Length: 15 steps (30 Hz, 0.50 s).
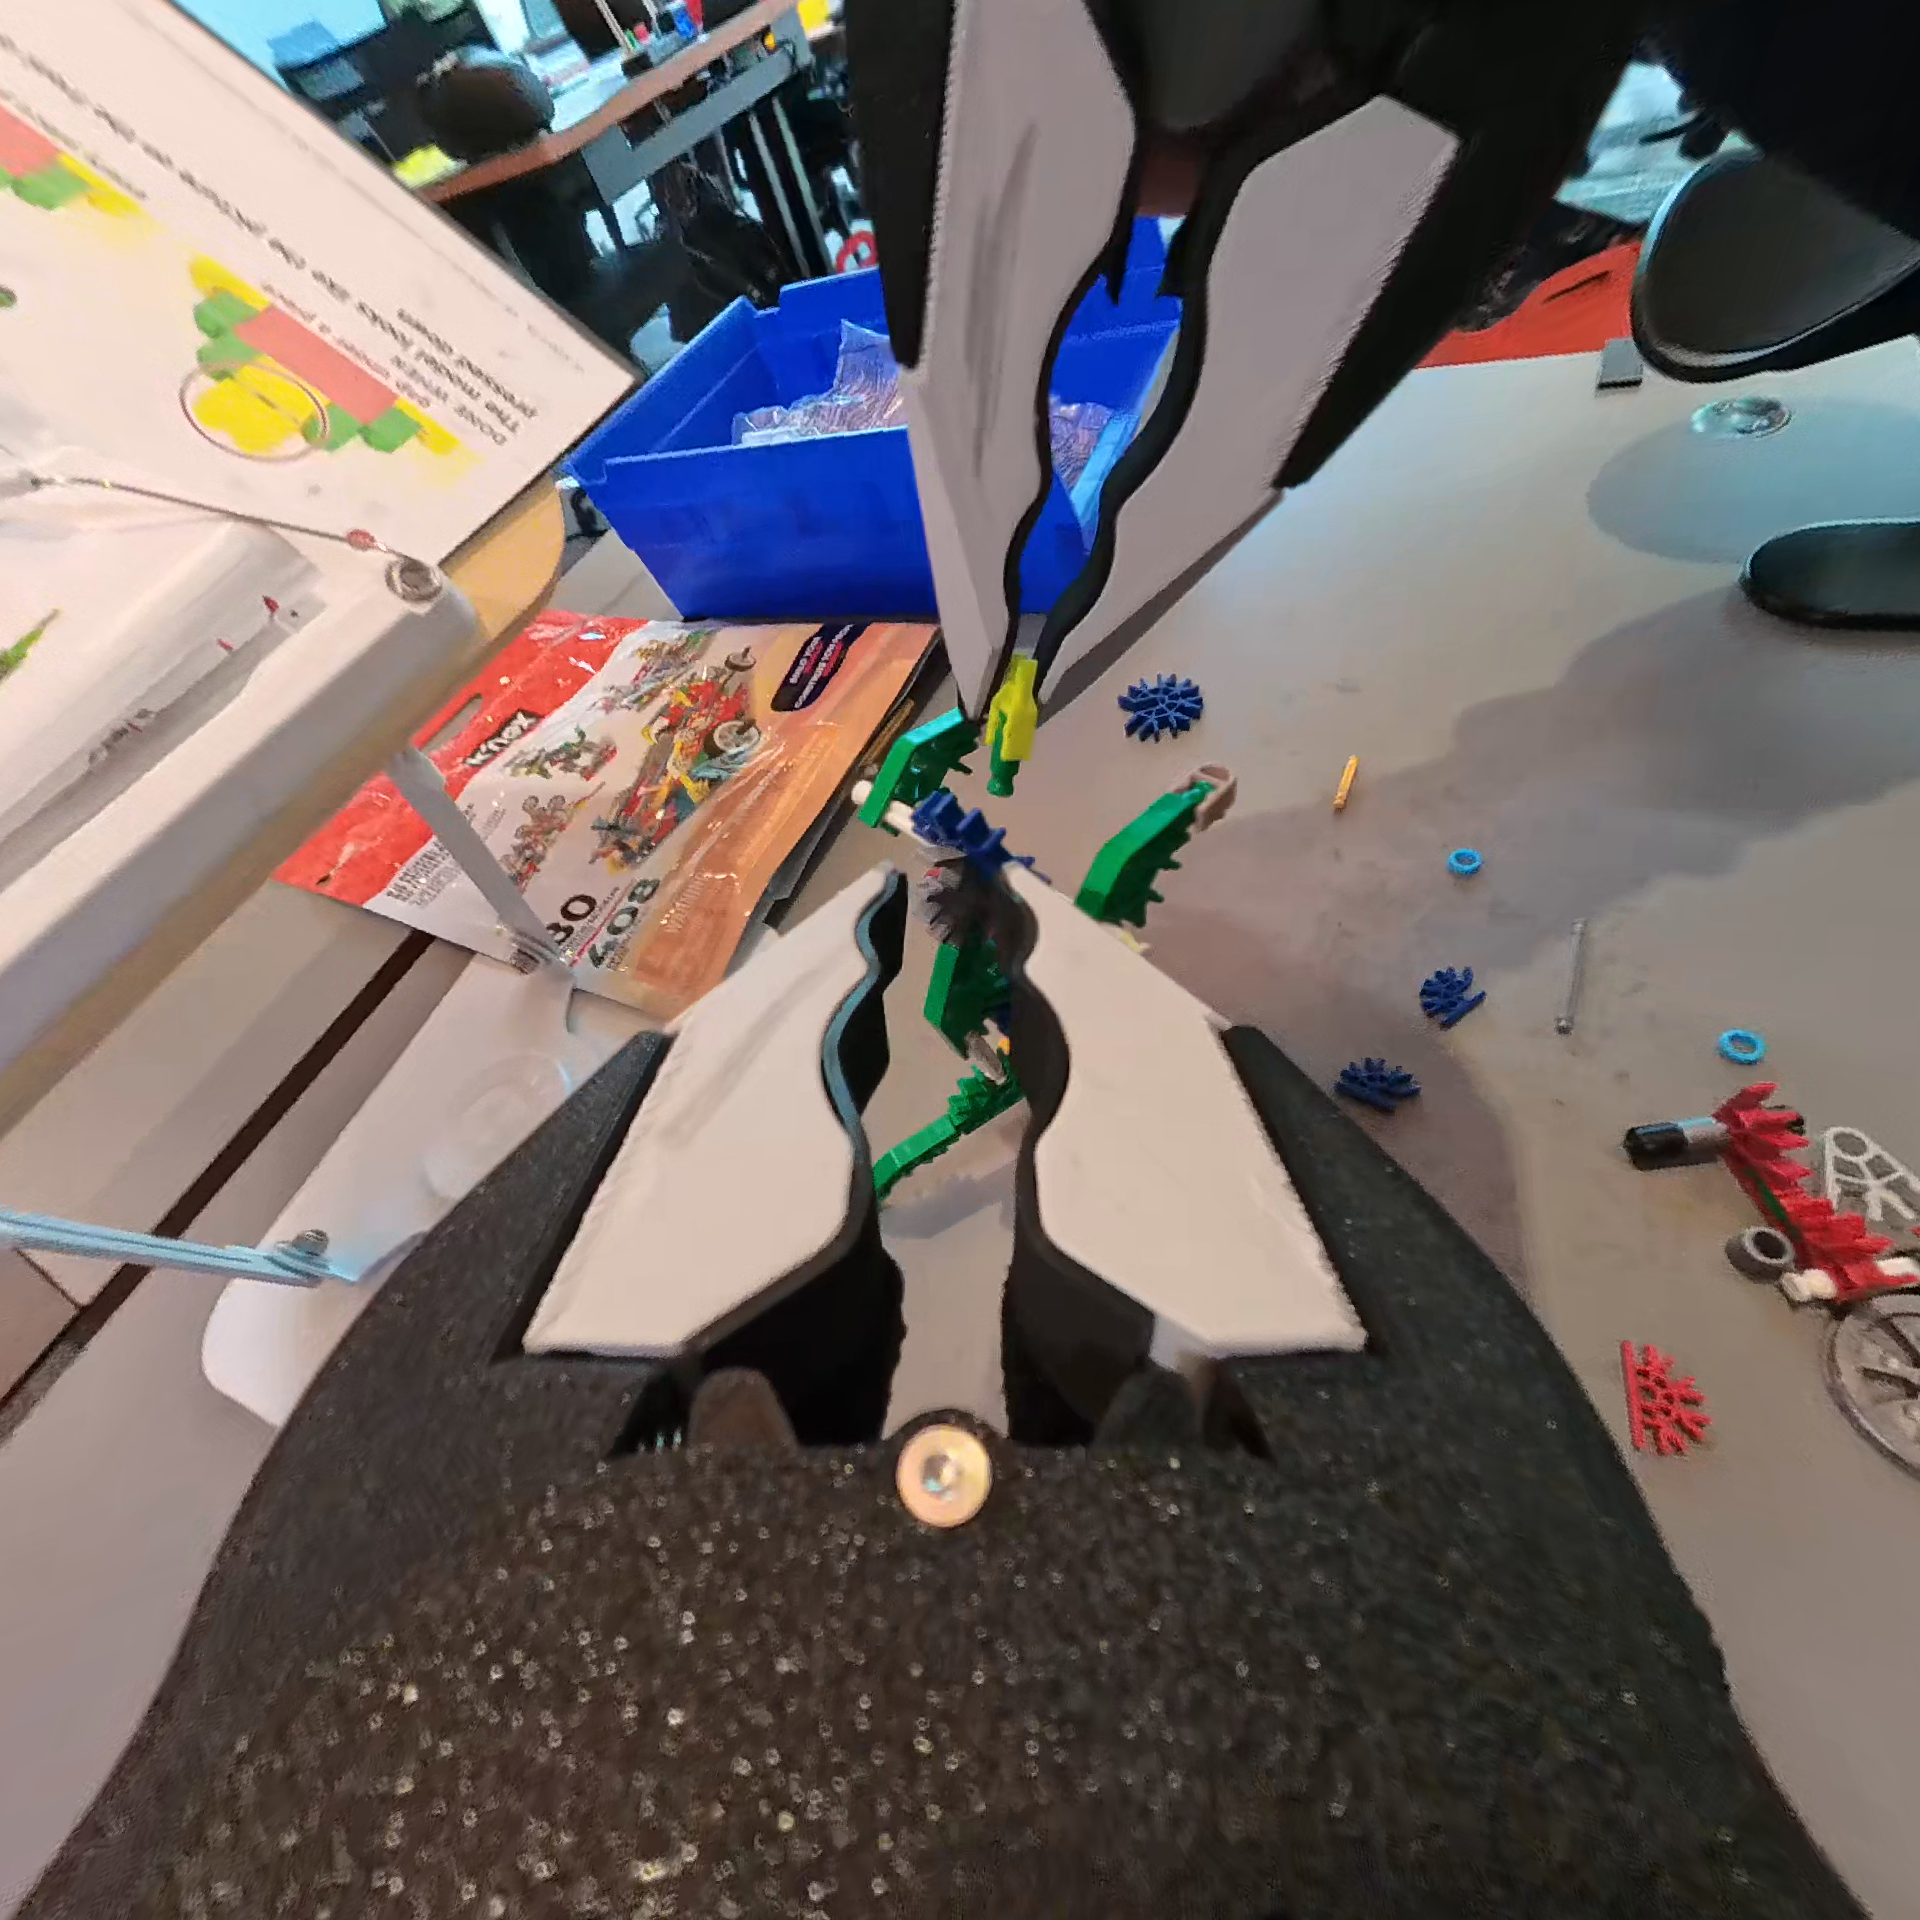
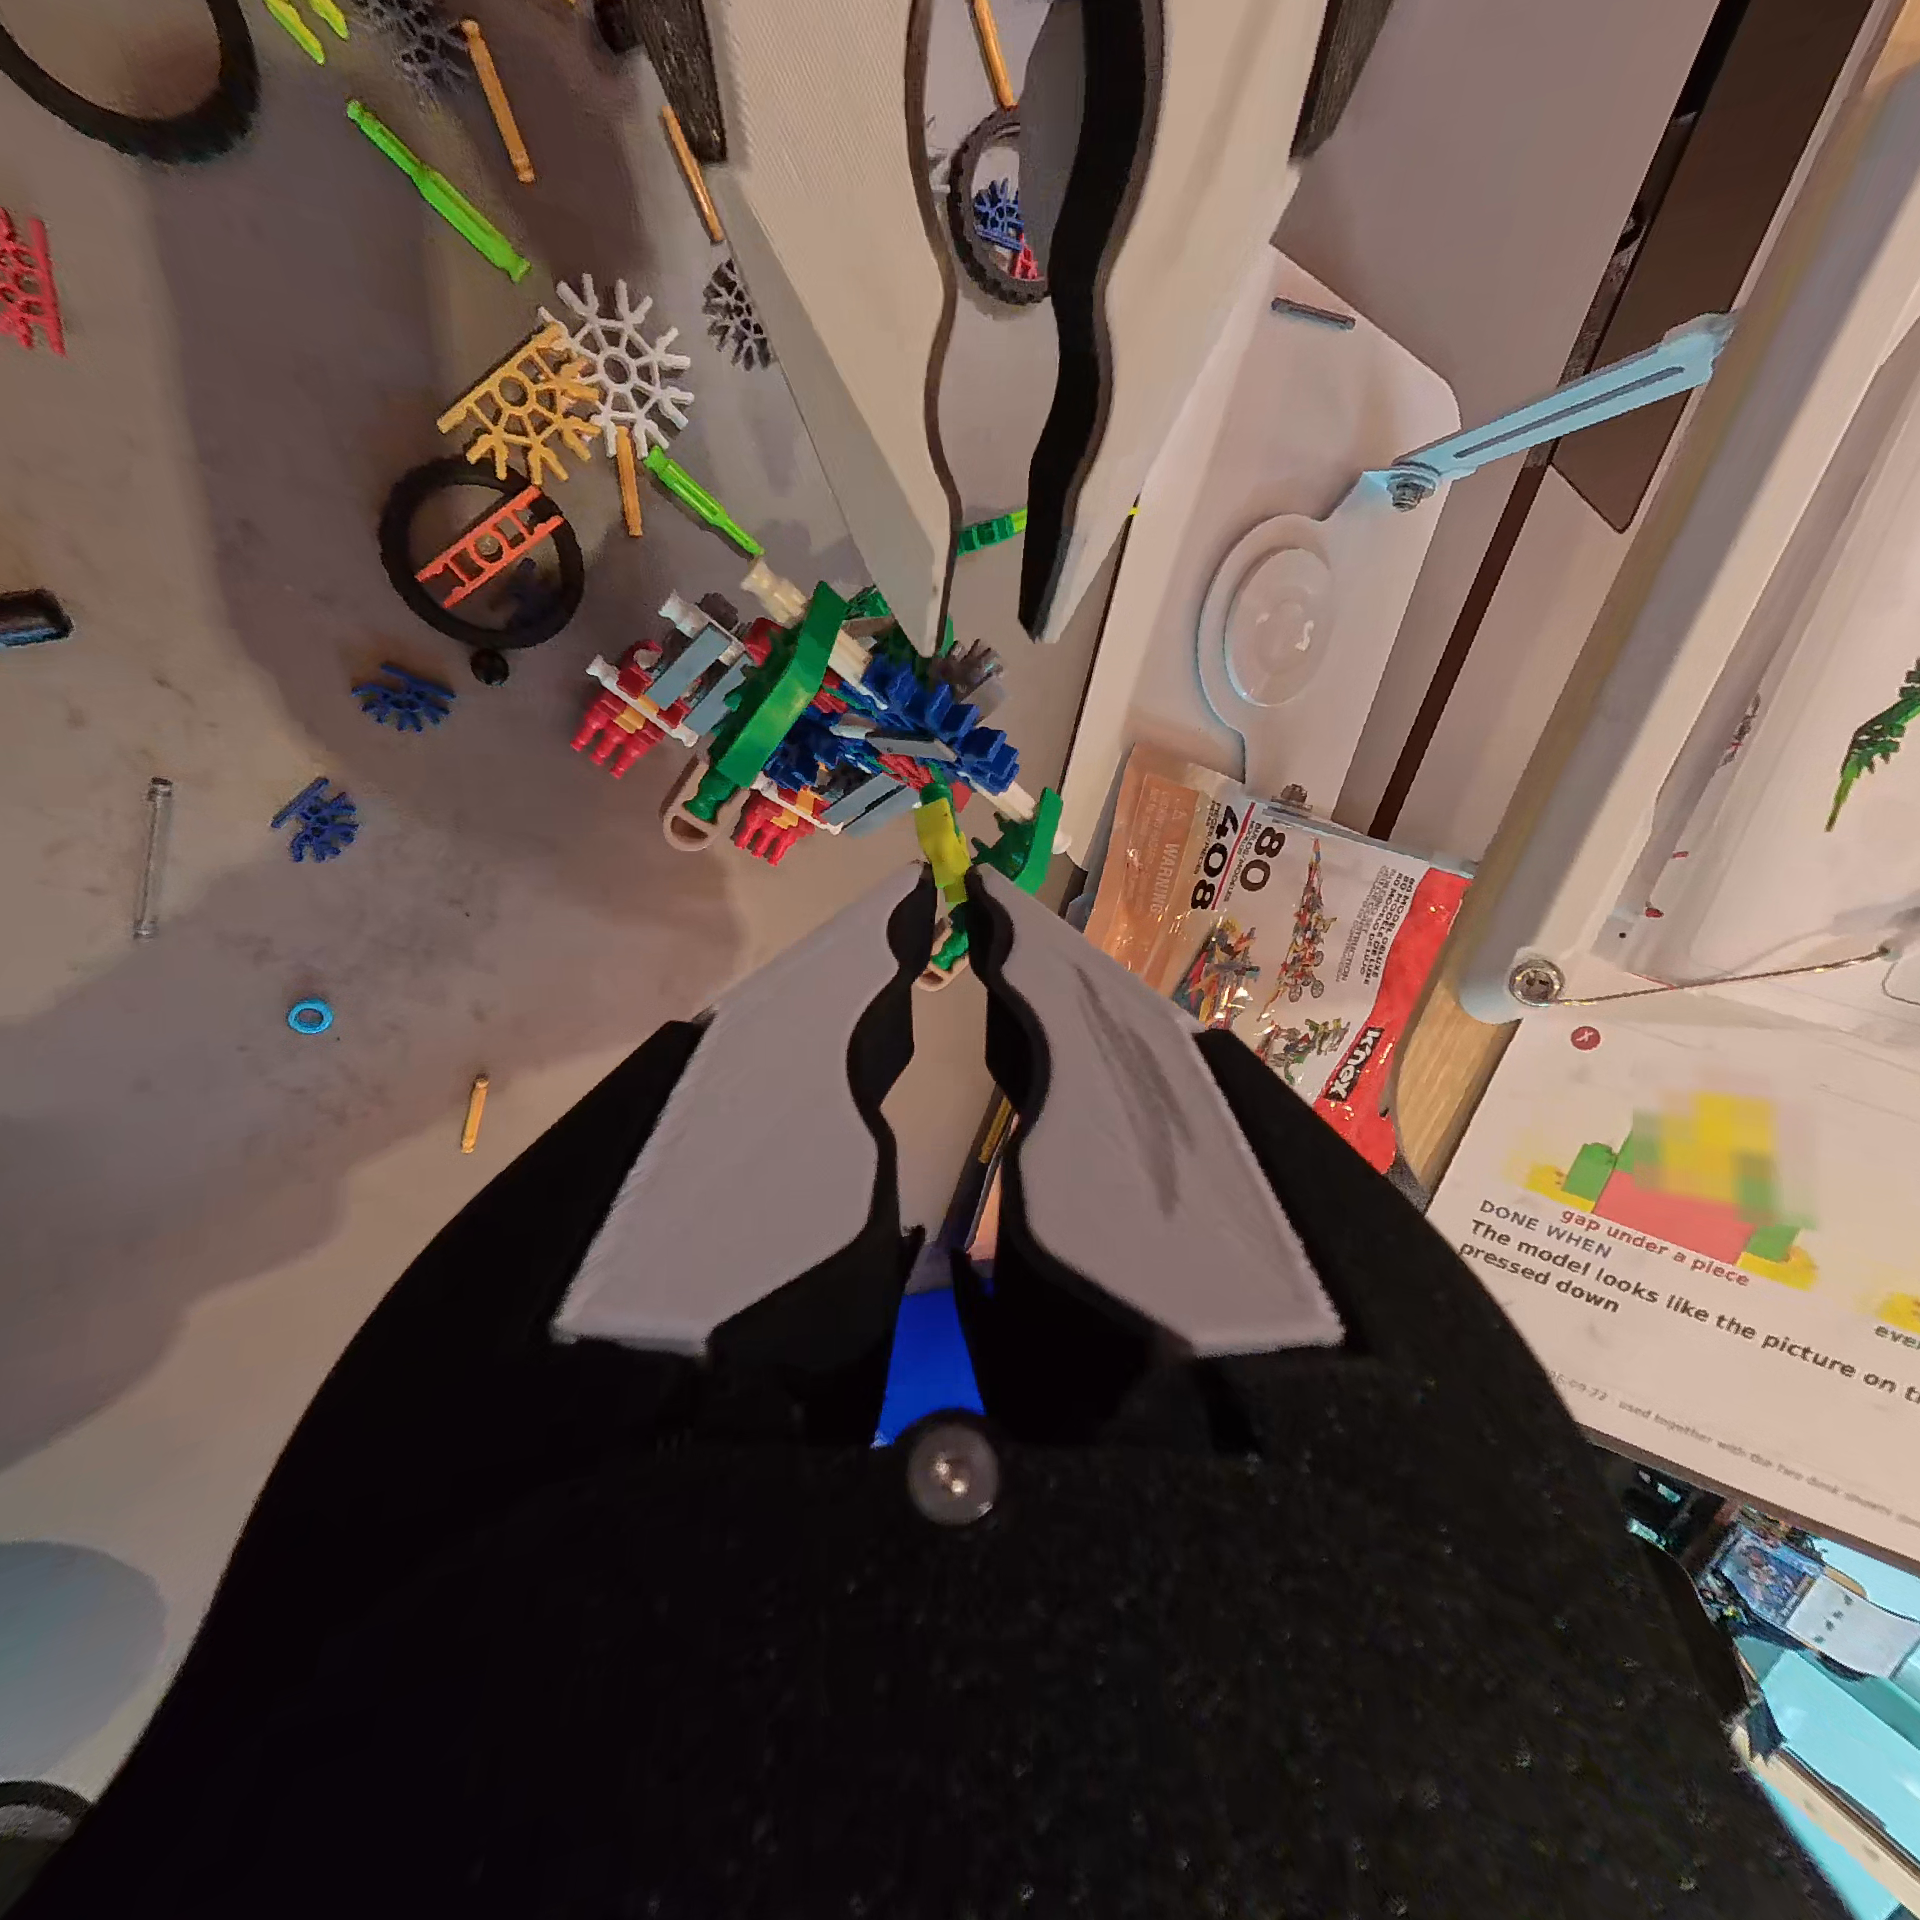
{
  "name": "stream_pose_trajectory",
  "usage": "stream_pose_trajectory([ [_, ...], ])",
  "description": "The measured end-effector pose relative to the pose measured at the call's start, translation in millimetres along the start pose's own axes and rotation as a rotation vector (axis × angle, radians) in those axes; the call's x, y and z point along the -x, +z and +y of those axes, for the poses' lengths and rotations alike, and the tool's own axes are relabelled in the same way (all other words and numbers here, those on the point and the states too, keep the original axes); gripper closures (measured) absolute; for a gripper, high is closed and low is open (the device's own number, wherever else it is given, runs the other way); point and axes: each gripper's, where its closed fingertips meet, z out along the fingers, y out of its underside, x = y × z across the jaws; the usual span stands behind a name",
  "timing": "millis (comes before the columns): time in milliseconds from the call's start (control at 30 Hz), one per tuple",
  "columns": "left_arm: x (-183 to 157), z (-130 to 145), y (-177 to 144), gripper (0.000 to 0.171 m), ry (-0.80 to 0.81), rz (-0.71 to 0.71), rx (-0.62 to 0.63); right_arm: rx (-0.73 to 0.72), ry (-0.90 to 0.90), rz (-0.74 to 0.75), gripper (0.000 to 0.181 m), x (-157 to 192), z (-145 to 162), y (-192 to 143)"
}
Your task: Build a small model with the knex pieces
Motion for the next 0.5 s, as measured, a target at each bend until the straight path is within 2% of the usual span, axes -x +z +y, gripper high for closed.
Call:
stream_pose_trajectory([
  [100, 1, 2, 6, 0.158, -0.061, 0.033, 0.004, -0.004, -0.003, -0.002, 0.177, -2, -2, 0],
  [500, 3, 6, 14, 0.164, -0.08, 0.086, -0.021, -0.022, -0.02, -0.017, 0.177, -5, -6, 3],
])
